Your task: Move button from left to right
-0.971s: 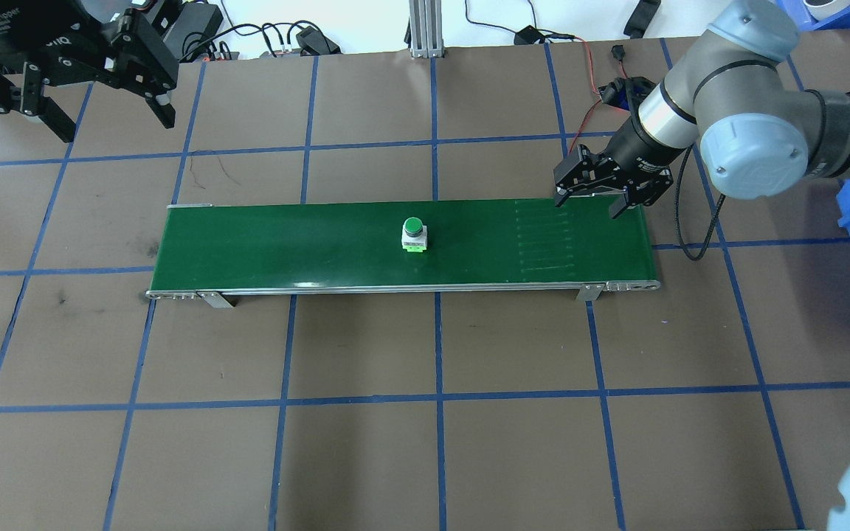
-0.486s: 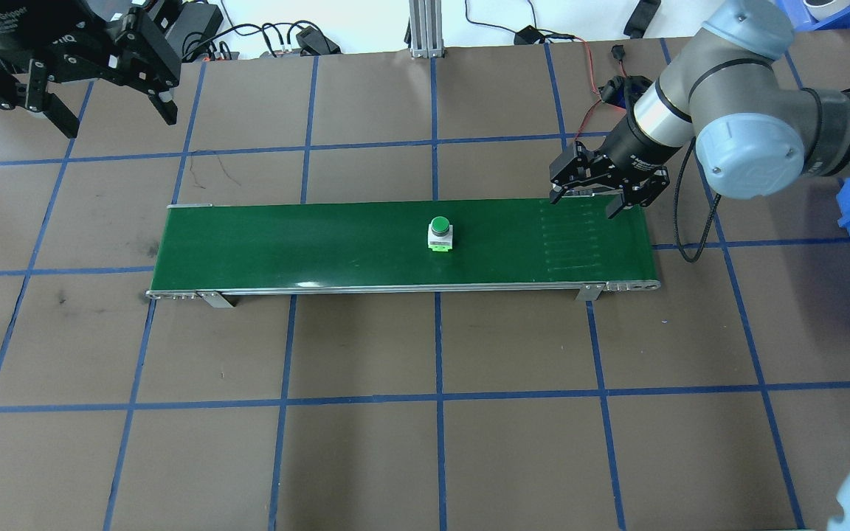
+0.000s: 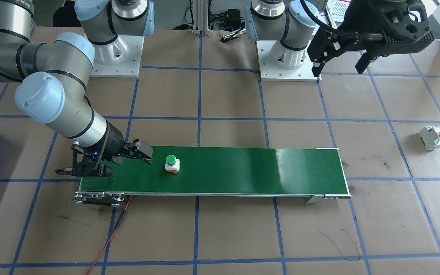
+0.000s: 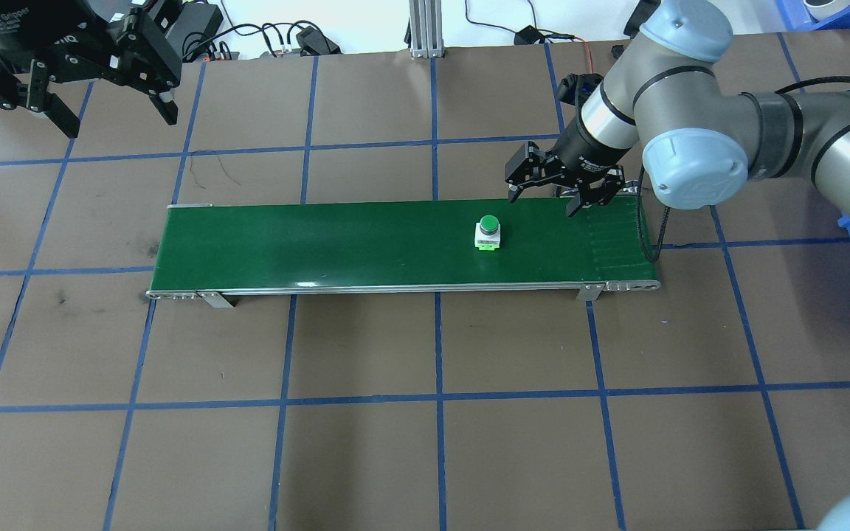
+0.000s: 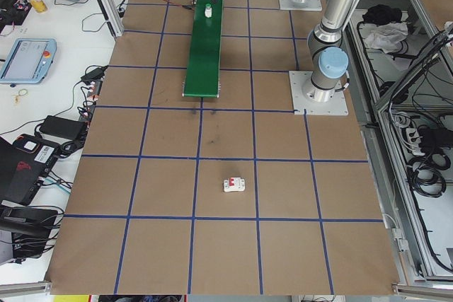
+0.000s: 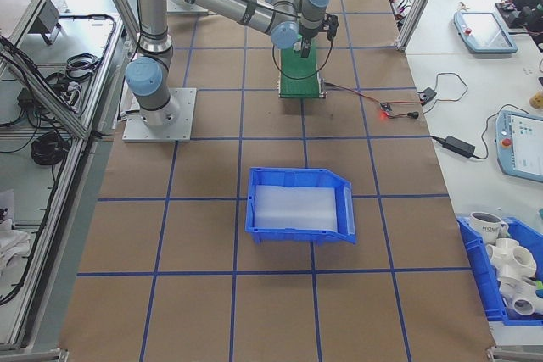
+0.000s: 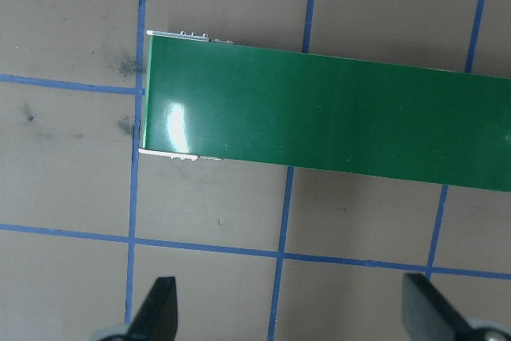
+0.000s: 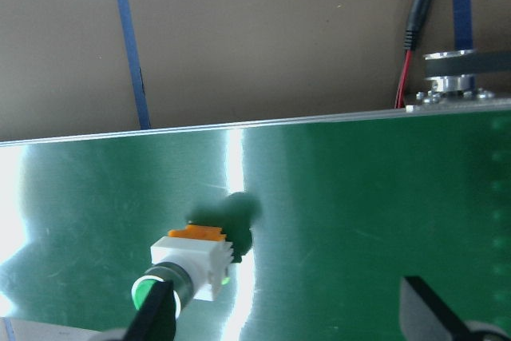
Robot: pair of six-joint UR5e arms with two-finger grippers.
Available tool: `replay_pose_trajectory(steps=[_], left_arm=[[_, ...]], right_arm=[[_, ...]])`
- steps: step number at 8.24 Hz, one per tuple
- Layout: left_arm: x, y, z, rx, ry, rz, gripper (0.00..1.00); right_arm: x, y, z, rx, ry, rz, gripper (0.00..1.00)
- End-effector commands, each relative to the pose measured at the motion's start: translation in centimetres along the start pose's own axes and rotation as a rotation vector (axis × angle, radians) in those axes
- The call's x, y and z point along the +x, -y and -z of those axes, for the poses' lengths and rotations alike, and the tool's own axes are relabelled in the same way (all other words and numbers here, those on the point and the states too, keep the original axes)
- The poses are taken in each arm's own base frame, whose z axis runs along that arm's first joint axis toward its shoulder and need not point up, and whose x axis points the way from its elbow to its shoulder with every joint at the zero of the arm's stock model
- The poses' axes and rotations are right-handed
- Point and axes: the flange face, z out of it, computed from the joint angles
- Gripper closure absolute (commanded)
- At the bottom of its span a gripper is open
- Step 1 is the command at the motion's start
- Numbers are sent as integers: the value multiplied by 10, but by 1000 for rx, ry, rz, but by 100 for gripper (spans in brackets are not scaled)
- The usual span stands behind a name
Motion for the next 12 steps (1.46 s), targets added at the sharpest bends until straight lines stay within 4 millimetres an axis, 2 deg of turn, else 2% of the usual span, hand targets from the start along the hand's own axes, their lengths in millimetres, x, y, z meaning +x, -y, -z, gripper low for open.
replay_pose_trajectory(steps=[1, 4, 5, 6, 7, 8, 9, 10, 11, 12], left_arm=[[0, 0, 0, 0, -1, 0, 0], [0, 0, 0, -3, -1, -2, 0], [0, -2, 1, 0, -1, -2, 0], [0, -2, 1, 0, -1, -2, 0], [0, -2, 0, -3, -1, -2, 0], [0, -3, 1, -1, -1, -2, 0], [0, -3, 1, -1, -1, -2, 0], [0, -3, 1, -3, -1, -2, 0], [0, -3, 2, -3, -1, -2, 0], [0, -3, 2, -3, -1, -2, 0]], right_arm=[[-17, -8, -23, -21, -84, -40, 2], [-12, -4, -37, -37, -128, -33, 2], [-2, -2, -42, -43, -205, 25, 11], [6, 0, -44, -50, -284, 90, 32], [8, -1, -47, -60, -293, 99, 50], [9, 0, -47, -61, -299, 114, 73], [10, 0, -44, -63, -318, 150, 89], [10, 2, -41, -63, -322, 187, 94], [12, 10, -25, -35, -350, 216, 94], [17, 25, 2, 0, -399, 252, 94]])
